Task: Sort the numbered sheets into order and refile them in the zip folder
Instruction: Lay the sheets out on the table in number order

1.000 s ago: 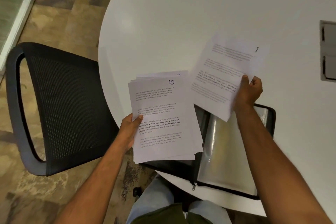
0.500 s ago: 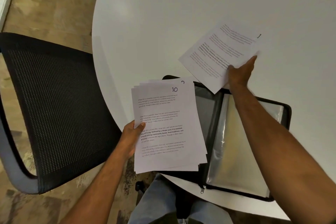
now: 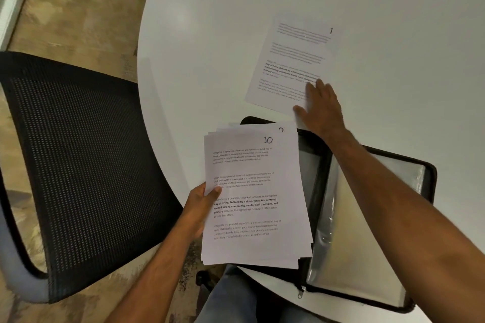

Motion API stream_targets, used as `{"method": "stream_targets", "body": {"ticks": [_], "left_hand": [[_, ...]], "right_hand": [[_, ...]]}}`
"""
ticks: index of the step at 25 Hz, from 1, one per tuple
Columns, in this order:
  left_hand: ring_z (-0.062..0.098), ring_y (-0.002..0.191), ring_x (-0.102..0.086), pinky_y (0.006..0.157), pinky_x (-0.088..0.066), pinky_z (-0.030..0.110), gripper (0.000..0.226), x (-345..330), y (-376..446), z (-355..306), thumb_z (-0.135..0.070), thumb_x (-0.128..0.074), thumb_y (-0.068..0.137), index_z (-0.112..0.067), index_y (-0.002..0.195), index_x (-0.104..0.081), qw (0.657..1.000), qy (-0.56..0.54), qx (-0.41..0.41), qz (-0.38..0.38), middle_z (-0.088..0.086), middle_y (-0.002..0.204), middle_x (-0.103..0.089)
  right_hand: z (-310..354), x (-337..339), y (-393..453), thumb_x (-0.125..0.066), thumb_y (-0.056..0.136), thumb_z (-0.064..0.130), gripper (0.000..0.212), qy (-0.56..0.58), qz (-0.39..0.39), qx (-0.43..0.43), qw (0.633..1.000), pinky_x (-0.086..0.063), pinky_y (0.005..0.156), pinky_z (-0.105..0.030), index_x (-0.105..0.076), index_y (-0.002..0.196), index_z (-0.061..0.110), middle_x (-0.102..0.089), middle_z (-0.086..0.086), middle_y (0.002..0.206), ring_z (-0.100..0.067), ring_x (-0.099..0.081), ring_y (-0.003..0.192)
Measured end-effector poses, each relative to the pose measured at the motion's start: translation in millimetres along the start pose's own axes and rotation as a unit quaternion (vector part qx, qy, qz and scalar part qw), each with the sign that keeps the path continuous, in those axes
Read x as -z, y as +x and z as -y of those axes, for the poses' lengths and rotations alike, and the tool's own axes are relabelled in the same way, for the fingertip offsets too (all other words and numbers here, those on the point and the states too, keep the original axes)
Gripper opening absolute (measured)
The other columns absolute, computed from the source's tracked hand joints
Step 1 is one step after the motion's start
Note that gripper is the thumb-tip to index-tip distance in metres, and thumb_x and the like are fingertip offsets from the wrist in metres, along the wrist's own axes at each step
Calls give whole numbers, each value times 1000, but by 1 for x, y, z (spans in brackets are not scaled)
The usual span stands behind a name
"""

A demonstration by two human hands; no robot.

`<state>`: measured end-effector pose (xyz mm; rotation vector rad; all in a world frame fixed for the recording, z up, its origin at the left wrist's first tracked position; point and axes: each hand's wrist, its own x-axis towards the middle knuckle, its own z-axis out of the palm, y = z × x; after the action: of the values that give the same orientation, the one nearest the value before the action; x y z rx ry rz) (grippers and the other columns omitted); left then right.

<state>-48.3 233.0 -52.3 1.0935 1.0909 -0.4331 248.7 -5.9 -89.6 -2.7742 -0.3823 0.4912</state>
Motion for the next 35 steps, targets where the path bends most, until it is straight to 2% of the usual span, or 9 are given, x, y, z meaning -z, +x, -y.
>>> {"method": "stream_targets", "body": {"ticks": [4, 21, 23, 25, 27, 29, 30, 32, 35], "left_hand": [[33, 99, -75, 82, -63, 47, 22, -6, 4, 1, -14, -57, 104, -14, 124, -66, 1000, 1, 3, 3, 12, 110, -77], [29, 94, -76, 72, -63, 38, 20, -13, 9, -4, -13, -57, 104, -14, 122, -67, 1000, -14, -4, 16, 10, 108, -78], [28, 95, -76, 75, -64, 39, 21, -13, 7, -6, -13, -57, 104, -15, 122, -67, 1000, -15, -7, 19, 10, 109, -78], [28, 95, -75, 78, -64, 40, 21, -16, 2, -9, -13, -57, 104, -14, 122, -67, 1000, -18, -10, 19, 12, 111, -77], [27, 95, -75, 79, -64, 41, 21, -20, -5, -14, -12, -57, 104, -14, 121, -68, 999, -24, -11, 19, 13, 112, -77], [29, 101, -73, 82, -63, 42, 22, -24, -12, -16, -11, -58, 103, -14, 123, -67, 999, -36, -10, 27, 15, 117, -75], [32, 106, -72, 85, -62, 43, 24, -26, -15, -16, -11, -58, 103, -12, 126, -66, 999, -41, -10, 34, 16, 121, -73], [36, 115, -68, 91, -60, 46, 30, -31, -21, -16, -12, -58, 103, -9, 132, -62, 997, -50, -9, 55, 18, 126, -71], [38, 121, -65, 97, -56, 50, 34, -44, -34, -12, -11, -56, 103, -6, 137, -59, 994, -62, -8, 92, 18, 129, -69]], "right_hand": [[7, -1, 20, -59, 98, 46, 79, -11, 10, 30, 999, -12, 128, -48, -26, 160, 13, -15, -15, 170, -38, -9, 157], [20, -23, 44, -59, 92, 54, 81, -37, -28, 73, 996, -25, 123, -55, -35, 157, 11, -27, -18, 166, -41, -23, 153], [22, -15, 39, -62, 94, 50, 79, 12, -33, 63, 997, -25, 124, -52, -35, 157, 12, -26, -17, 167, -37, -23, 154], [23, -1, 19, -62, 99, 42, 70, 108, -57, 30, 992, -24, 124, -42, -37, 157, 13, -26, -12, 167, -30, -25, 154], [21, 17, -13, -60, 101, 34, 56, 211, -112, -1, 971, -30, 122, -36, -45, 151, 13, -35, -8, 162, -24, -34, 149], [18, 35, -55, -60, 101, 29, 43, 313, -158, -50, 935, -45, 110, -29, -54, 142, 17, -49, 0, 146, -17, -51, 132], [16, 43, -77, -62, 101, 28, 38, 356, -159, -87, 917, -51, 97, -21, -57, 138, 19, -54, 3, 137, -12, -58, 120], [10, 55, -121, -65, 100, 31, 33, 427, -111, -158, 884, -52, 77, -14, -61, 131, 21, -64, 3, 120, -9, -65, 98], [-3, 65, -177, -66, 97, 47, 30, 491, 30, -213, 844, -54, 71, -29, -68, 112, 21, -73, 1, 102, -13, -68, 85]]}}
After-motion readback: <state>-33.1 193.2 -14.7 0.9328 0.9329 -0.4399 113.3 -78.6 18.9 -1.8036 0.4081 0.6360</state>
